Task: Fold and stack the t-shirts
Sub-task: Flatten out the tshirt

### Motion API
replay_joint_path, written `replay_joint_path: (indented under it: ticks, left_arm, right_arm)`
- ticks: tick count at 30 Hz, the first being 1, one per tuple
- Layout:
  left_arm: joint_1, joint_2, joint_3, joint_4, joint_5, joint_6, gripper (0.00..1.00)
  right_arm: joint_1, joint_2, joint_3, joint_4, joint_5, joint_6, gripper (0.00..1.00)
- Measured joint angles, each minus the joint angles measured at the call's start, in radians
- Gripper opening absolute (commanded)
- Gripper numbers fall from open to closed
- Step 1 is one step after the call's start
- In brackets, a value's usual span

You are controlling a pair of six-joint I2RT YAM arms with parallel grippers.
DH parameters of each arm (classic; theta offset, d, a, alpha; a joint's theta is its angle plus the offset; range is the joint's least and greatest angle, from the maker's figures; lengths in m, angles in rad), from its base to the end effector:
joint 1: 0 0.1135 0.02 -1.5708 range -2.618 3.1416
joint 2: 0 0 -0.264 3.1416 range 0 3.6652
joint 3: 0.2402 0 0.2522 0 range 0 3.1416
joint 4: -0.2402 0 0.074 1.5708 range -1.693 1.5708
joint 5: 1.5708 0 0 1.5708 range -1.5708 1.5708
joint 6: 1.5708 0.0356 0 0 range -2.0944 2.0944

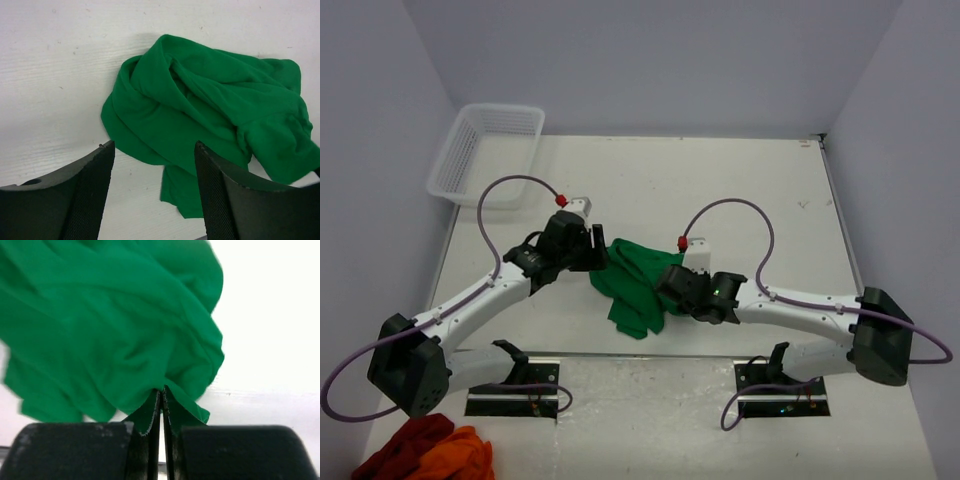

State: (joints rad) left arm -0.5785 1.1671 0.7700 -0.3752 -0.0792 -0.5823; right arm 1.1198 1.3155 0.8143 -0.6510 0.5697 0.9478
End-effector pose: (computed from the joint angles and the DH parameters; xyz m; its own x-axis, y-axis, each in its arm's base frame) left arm 0.2057 -0.1310 0.2405 -0.7616 -0.1574 -0.6286 0.0943 0.9328 -0.3478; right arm 0.1216 0.2070 0.2089 -0.7702 -0.0215 -0.6374 -0.0630 0.9971 0.0426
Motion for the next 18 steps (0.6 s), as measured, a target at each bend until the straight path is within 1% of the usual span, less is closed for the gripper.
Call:
replay_joint_path:
  ticks: [2,7,11,18]
  left_arm:
    - [0.000,0.007,-0.006,0.016,0.017,0.000,0.66]
    - [-0.007,0.006,-0.063,0.050,0.068,0.000,0.67]
    - [-0.031,-0.020,-0.102,0.055,0.100,-0.001,0.67]
    - [-0.047,-0.100,-0.127,0.072,0.128,-0.002,0.61]
  right_arm:
    - [0.000,-0.037,0.062,-0.040,0.027,-0.024,0.00]
    - [-0.028,-0.115,0.222,-0.077,0.093,-0.121,0.00]
    - [-0.089,-0.108,0.337,-0.093,0.125,-0.213,0.00]
    - [-0.144,-0.072,0.551,-0.103,0.177,-0.401,0.00]
